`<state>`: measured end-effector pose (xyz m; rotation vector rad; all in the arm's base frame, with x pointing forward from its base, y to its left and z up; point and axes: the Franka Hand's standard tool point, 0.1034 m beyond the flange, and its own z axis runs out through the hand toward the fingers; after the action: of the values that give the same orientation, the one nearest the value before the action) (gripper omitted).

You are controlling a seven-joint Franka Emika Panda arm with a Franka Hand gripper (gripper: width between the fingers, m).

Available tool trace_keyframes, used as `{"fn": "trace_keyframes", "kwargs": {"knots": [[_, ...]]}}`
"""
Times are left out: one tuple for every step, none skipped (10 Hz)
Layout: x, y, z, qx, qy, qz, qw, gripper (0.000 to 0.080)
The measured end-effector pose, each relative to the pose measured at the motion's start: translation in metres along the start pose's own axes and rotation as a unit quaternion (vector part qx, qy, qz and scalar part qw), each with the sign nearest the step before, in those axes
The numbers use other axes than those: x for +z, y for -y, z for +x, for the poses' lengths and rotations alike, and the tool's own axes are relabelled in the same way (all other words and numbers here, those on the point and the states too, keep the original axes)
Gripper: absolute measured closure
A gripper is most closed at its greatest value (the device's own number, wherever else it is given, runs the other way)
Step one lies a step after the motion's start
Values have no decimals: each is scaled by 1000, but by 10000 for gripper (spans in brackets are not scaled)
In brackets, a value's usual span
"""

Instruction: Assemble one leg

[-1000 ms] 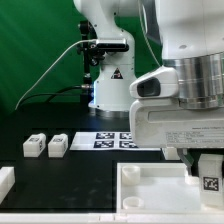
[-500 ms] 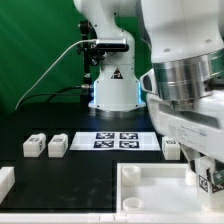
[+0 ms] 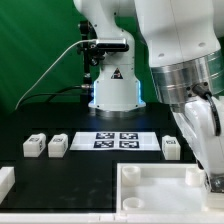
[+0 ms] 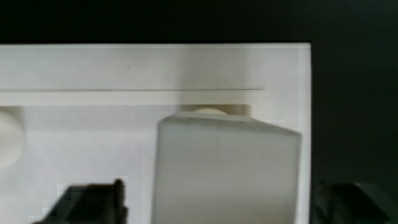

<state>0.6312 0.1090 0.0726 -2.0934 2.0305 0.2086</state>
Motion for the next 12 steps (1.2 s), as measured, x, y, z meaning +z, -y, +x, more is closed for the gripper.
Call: {"fn": "trace_keyframes", "kwargs": {"knots": [[1, -1, -3, -89, -4, -4, 996, 183], [0, -1, -5, -199, -10, -8, 980, 183], [0, 0, -6, -281, -13, -10, 959, 157], [0, 0, -4, -311, -12, -11, 950, 152], [0, 0, -3, -357, -12, -12, 934, 152], [1, 0, -3, -395, -12, -13, 919, 151], [3, -2, 3, -514, -27, -31, 857, 151], [4, -2, 1, -607, -37, -55, 792, 151], [3, 0, -8, -665, -42, -72, 742, 151], [3, 0, -11, -645, -41, -65, 760, 151], [3, 1, -9, -646, -41, -66, 759, 269], [3, 0, -10, -621, -42, -63, 780, 404]]}}
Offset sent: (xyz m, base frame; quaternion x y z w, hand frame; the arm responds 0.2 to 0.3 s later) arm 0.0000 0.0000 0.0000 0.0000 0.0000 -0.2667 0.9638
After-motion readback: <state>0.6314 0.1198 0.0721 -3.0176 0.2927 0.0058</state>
